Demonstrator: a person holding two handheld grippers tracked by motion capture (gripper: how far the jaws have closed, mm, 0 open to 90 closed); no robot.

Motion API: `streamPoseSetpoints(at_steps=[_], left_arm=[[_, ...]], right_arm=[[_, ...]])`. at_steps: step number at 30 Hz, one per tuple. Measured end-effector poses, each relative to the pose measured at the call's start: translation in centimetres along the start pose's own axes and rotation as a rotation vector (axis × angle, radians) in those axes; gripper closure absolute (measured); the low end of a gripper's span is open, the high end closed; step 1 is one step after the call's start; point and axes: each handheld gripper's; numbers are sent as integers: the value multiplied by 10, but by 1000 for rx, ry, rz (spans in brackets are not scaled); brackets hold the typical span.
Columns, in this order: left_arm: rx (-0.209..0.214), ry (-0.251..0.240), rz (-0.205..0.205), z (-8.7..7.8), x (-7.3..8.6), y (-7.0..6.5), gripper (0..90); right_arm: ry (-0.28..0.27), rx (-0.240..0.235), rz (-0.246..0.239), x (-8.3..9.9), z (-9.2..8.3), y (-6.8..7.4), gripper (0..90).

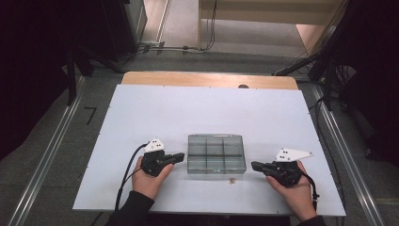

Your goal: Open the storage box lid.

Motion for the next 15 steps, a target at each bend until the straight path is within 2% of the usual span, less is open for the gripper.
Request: streamPoseSetpoints(at_steps=[4,13,15], left_arm=[[39,8,7,-7,3,1,900],[45,58,30,-1,8,-3,900],[55,67,22,0,8,-3,900]], right_arm=[[23,-13,-11,1,6,0,878],[65,-31,-24,4,16,1,878],[70,-40,-31,5,18,2,878]])
Point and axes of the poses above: each handheld gripper's, and its own axes: z roughly forward along the jaws, x roughly out of its underside, y roughly to its left, and after that the axes turned 6 degrees about -y, right-handed
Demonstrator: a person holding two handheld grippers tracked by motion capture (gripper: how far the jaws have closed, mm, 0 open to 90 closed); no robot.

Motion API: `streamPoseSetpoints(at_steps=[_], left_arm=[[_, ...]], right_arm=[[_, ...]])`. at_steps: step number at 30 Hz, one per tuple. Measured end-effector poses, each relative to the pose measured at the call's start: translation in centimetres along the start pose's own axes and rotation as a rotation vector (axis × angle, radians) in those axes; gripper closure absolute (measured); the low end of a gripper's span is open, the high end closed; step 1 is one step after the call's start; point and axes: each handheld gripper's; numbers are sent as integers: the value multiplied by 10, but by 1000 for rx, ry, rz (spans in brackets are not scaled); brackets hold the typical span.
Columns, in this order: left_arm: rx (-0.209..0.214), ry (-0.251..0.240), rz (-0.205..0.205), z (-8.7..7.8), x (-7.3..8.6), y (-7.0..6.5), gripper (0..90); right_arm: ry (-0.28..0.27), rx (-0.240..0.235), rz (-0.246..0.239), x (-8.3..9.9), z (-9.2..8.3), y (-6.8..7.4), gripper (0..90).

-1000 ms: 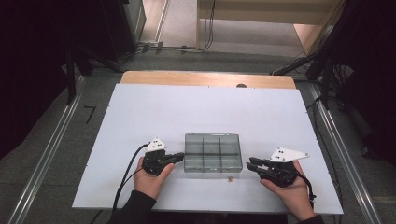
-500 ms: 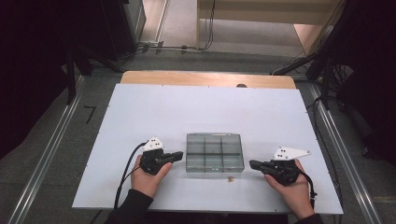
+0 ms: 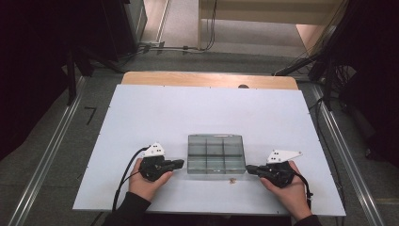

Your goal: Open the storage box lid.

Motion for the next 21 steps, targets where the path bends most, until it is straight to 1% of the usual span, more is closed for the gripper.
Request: streamPoseSetpoints(at_steps=[2,7,9,12,21], left_arm=[[20,4,-10,1,0,0,900],[53,20,-10,4,1,-2,900],[52,27,-12,4,1,-2,900],[52,22,-16,3,1,-2,900],[44,14,-6,0,0,-3,900]], right_arm=[[-3,-8,1,0,1,1,878],[-14,-14,6,1,1,0,879],[-12,-16,-3,1,1,1,879],[-15,-19,-6,1,1,2,879],[-16,-17,-18,1,1,6,880]])
Point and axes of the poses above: each handheld gripper's, and its own axes: z roughly forward along the jaws, x roughly out of its underside, y roughly to its left, and after that the axes turned 6 degrees about -y, right-handed
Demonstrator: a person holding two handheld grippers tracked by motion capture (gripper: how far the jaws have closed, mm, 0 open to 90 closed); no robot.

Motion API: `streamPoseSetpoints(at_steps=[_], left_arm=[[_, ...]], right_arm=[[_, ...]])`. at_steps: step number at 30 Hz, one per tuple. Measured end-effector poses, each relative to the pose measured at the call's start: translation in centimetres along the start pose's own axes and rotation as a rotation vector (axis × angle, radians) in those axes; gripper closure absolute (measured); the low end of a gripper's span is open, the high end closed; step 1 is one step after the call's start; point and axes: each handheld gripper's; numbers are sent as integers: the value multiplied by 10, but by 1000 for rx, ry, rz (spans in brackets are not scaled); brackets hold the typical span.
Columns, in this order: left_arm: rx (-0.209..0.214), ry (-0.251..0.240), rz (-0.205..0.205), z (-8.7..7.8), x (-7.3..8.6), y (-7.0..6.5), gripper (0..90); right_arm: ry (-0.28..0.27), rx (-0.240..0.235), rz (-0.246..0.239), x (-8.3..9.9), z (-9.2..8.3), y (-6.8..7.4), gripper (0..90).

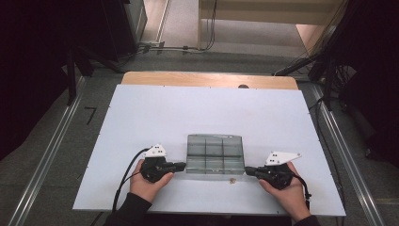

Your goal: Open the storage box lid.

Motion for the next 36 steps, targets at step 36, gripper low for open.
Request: streamPoseSetpoints(at_steps=[36], left_arm=[[41,-80,25,-8,-4,-3,900]], right_arm=[[-77,-15,6,-10,-9,-1,881]])
Point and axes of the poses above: each handheld gripper's, and its own axes: z roughly forward along the jaws, x roughly out of its underside, y roughly to its left, and after that the axes turned 6 degrees about -y, right-handed
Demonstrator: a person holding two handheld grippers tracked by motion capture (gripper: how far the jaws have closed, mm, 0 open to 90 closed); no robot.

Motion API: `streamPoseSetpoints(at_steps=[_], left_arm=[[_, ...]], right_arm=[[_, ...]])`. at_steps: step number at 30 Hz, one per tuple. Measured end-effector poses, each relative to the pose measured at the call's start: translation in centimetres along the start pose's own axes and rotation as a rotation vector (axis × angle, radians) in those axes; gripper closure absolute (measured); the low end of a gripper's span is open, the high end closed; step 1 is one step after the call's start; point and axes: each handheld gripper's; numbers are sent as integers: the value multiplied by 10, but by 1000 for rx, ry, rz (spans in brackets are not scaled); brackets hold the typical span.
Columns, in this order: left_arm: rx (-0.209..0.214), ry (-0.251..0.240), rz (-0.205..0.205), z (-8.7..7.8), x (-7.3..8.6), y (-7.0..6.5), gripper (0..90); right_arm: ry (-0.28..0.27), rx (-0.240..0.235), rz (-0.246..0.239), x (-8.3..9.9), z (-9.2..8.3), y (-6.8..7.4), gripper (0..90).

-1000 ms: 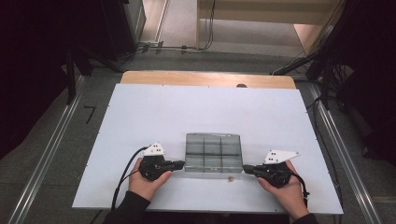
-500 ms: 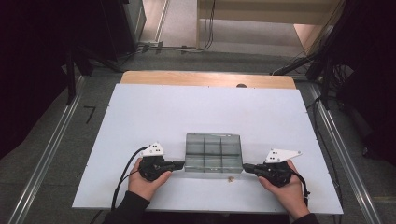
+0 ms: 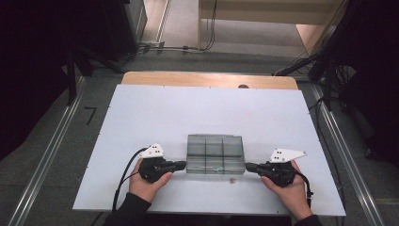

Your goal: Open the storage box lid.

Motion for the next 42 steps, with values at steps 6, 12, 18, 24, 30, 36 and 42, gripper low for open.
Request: streamPoseSetpoints(at_steps=[6,12,18,24,30,36,42], left_arm=[[3,-31,10,-2,-1,-1,900],[11,-56,17,-2,-2,-3,900],[22,-85,27,-2,-4,-6,900],[25,-120,33,-4,-7,-7,900],[29,-154,41,-1,-11,-10,900],[25,-181,62,-3,-14,-12,900],[-13,-170,57,-7,-13,-6,800]], right_arm=[[-27,1,-2,-3,-3,1,881],[-44,2,-2,-5,-4,2,881],[-63,-4,2,-8,-5,3,881],[-81,0,-4,-12,-6,6,881],[-97,4,-8,-18,-5,9,880],[-116,17,-16,-25,-5,11,880],[-124,35,-14,-30,-5,10,881]])
Point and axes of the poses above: each handheld gripper's, and its own axes: z roughly forward along the jaws, x roughly out of its underside, y roughly to its left, and after that the axes turned 6 degrees about -y, right-handed
